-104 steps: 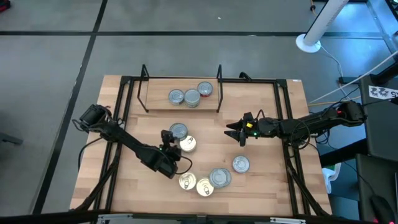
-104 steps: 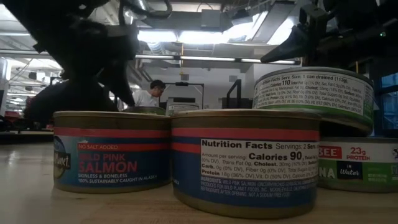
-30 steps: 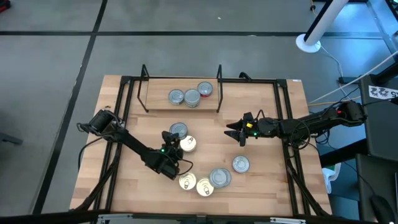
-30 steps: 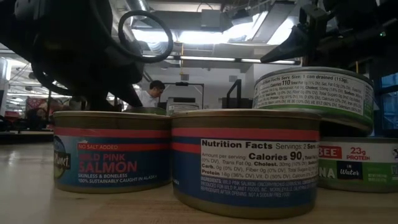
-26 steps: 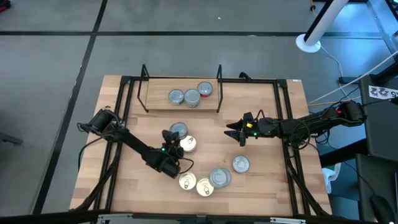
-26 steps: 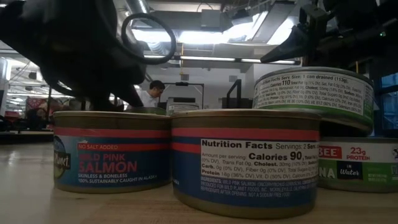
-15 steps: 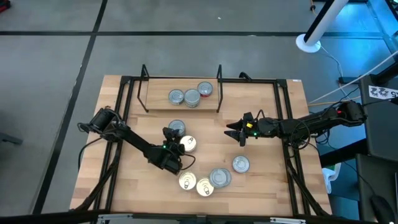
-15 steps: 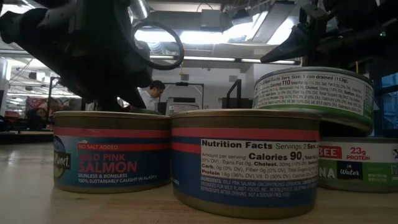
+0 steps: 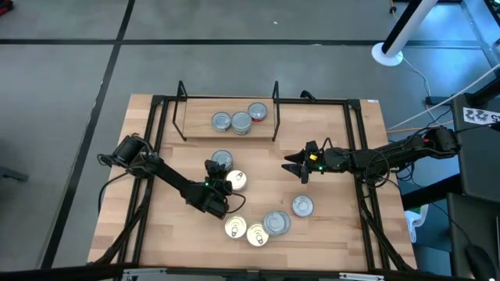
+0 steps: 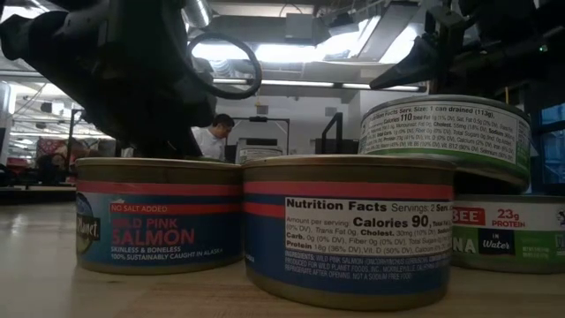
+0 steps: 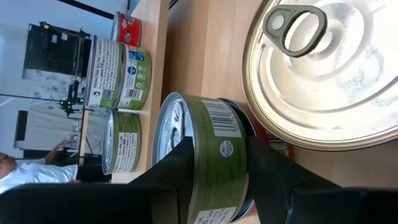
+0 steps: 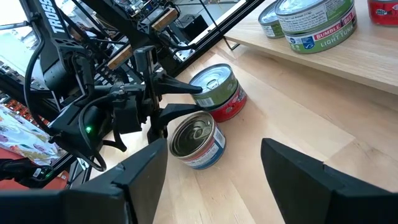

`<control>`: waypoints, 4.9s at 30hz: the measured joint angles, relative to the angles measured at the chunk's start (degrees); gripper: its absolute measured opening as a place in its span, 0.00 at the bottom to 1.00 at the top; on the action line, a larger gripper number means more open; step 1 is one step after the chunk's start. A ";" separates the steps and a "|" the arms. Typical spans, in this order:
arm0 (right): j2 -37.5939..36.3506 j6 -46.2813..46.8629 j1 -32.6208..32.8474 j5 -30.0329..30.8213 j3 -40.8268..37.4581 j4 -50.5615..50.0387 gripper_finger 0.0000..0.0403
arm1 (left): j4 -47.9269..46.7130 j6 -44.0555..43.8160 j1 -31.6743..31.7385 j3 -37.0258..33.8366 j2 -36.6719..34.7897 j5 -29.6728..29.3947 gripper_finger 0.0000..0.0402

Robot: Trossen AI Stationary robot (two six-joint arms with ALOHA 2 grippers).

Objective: Stack canned seafood by type on shelf
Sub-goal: Stack the green tuna can on top of the other green tuna can on the shelf

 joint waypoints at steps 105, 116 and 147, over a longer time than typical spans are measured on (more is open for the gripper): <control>0.00 -3.43 0.00 0.02 -0.02 -1.97 0.64 | 0.78 19.85 24.03 2.62 -7.10 -11.37 0.31; 0.02 -3.43 0.00 0.02 -0.04 -3.86 0.64 | 8.96 28.31 28.06 2.60 -8.87 -3.64 0.31; 0.02 -3.43 0.02 0.02 -0.04 -4.74 0.64 | 10.45 33.02 32.24 2.60 -8.87 6.35 0.39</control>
